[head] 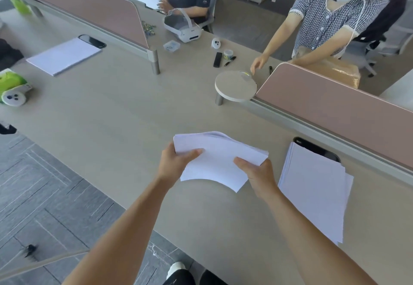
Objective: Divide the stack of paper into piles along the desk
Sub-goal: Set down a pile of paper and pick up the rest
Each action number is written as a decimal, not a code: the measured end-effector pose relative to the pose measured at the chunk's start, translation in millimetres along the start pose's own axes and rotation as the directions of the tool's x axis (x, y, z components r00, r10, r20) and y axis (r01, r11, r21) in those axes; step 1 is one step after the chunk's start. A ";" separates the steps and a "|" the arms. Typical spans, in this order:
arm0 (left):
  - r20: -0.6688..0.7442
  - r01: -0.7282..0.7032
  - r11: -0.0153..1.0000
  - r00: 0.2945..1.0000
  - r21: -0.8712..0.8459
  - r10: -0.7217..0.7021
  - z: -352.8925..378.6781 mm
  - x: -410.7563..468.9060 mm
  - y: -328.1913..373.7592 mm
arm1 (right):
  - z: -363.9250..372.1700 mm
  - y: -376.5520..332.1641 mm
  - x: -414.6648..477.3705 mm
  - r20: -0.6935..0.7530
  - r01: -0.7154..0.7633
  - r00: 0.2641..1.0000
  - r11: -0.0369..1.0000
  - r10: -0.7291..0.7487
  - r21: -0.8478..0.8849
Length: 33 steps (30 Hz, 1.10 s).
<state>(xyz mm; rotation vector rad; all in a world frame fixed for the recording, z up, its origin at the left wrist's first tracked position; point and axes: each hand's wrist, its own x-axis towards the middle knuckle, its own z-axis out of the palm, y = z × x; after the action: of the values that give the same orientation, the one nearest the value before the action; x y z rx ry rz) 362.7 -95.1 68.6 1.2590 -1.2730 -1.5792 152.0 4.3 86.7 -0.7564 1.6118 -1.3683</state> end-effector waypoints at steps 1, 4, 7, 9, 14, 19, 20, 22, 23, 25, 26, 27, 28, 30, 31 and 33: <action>0.029 0.018 1.000 0.999 0.000 -0.018 -4.4 -0.6 -5.0 | 2.1 2.0 -1.8 0.013 -0.007 1.000 1.000 0.007 -0.011; 0.100 0.056 0.998 0.993 0.007 -0.057 -10.3 -3.8 -16.0 | 5.7 8.4 -6.9 0.022 -0.017 1.000 0.999 0.018 -0.037; 0.122 0.033 0.999 0.992 0.017 -0.035 -8.3 -8.9 -15.8 | 7.2 8.7 -10.6 -0.003 -0.021 1.000 0.999 0.020 -0.041; 0.128 0.039 0.999 0.991 0.005 -0.039 -9.1 -7.7 -16.8 | 7.8 7.0 -12.4 -0.016 -0.020 1.000 0.999 0.019 -0.040; 0.131 0.033 0.999 0.991 0.013 -0.035 -9.7 0.5 -16.0 | 4.0 7.0 -10.1 -0.016 -0.023 1.000 0.999 0.022 -0.026; 0.138 0.068 0.997 0.988 0.036 -0.072 -1.7 4.2 -14.6 | -1.2 10.8 2.6 0.040 -0.038 0.998 0.999 0.038 -0.001; 0.125 0.080 0.997 0.989 0.020 -0.082 0.6 4.5 -15.0 | -1.3 10.1 5.0 0.053 -0.032 0.998 0.999 0.032 -0.003; 0.096 0.097 0.995 0.991 -0.006 -0.096 5.0 4.3 -12.6 | -2.8 10.3 9.6 0.061 -0.016 0.998 1.000 0.016 -0.006; 0.084 0.095 0.995 0.992 -0.013 -0.093 6.4 4.5 -10.5 | -3.8 10.1 11.6 0.054 -0.014 0.998 1.000 0.014 0.001; 0.060 0.086 0.996 0.995 -0.027 -0.084 6.3 6.2 -8.8 | -6.4 9.6 16.3 0.050 -0.008 0.999 1.000 0.007 0.009; 0.055 0.086 0.996 0.995 -0.036 -0.084 5.9 6.8 -9.2 | -7.7 10.0 18.9 0.055 -0.011 0.998 1.000 0.011 0.002; 0.050 0.088 0.995 0.995 -0.040 -0.085 5.9 7.0 -9.9 | -8.8 11.4 22.2 0.059 -0.021 0.998 1.000 0.022 -0.014; 0.044 0.094 0.995 0.995 -0.034 -0.092 7.1 7.0 -11.4 | -9.1 12.0 24.5 0.061 -0.033 0.998 0.999 0.035 -0.031; 0.005 0.121 0.993 0.993 -0.007 -0.121 11.8 8.3 -15.3 | -8.8 14.7 29.0 0.072 -0.054 0.996 0.997 0.058 -0.054; -0.024 0.133 0.991 0.991 -0.002 -0.133 15.0 9.2 -15.6 | -8.8 15.8 31.5 0.073 -0.059 0.995 0.997 0.063 -0.056; -0.067 0.138 0.990 0.988 -0.006 -0.138 21.1 11.6 -11.5 | -8.8 13.5 36.6 0.071 -0.058 0.996 0.997 0.061 -0.048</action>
<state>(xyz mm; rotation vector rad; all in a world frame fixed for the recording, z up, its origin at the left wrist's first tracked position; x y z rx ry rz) 339.8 -98.0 55.2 1.4144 -1.1642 -1.6184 129.1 -20.6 65.4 -0.7704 1.6013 -1.2521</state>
